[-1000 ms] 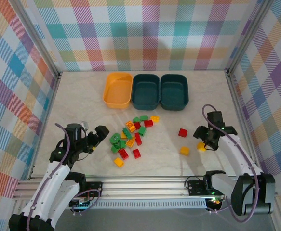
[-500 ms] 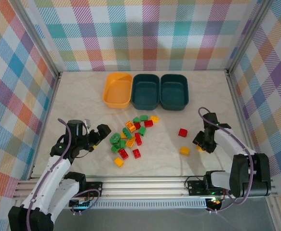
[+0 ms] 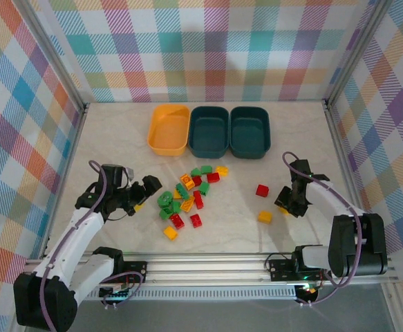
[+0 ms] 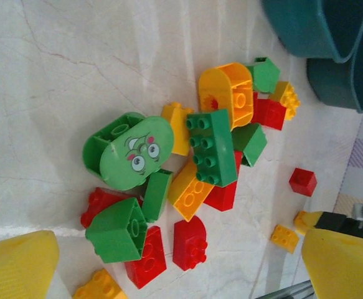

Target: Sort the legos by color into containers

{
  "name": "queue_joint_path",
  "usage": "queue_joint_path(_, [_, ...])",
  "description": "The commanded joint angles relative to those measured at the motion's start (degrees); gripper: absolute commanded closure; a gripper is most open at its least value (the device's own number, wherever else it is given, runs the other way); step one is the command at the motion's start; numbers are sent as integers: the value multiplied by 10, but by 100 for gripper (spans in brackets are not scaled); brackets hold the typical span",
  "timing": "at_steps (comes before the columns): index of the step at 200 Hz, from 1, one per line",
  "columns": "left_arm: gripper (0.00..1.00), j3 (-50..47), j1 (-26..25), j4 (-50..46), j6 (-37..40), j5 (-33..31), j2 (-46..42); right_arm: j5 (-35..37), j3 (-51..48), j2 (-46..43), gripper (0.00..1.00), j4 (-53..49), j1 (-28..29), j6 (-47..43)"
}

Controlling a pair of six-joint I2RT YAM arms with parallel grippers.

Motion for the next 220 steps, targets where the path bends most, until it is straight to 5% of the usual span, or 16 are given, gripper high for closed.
queue_joint_path(1, [0,2,-5,-42,13,20,6,-18,44,-17,73,-10,14,-13])
queue_joint_path(87, [0,-69,-5,-73,-67,-8,-160,38,296,81,74,-18,133,-36])
queue_joint_path(176, [0,-50,-5,-91,-79,0,-151,68,689,466,70,-73,109,-147])
queue_joint_path(200, [0,-36,-5,-87,-79,-17,-127,49,792,543,60,-119,102,-166])
queue_joint_path(220, [0,-20,-5,-84,-80,-18,-103,59,877,599,41,-166,102,-175])
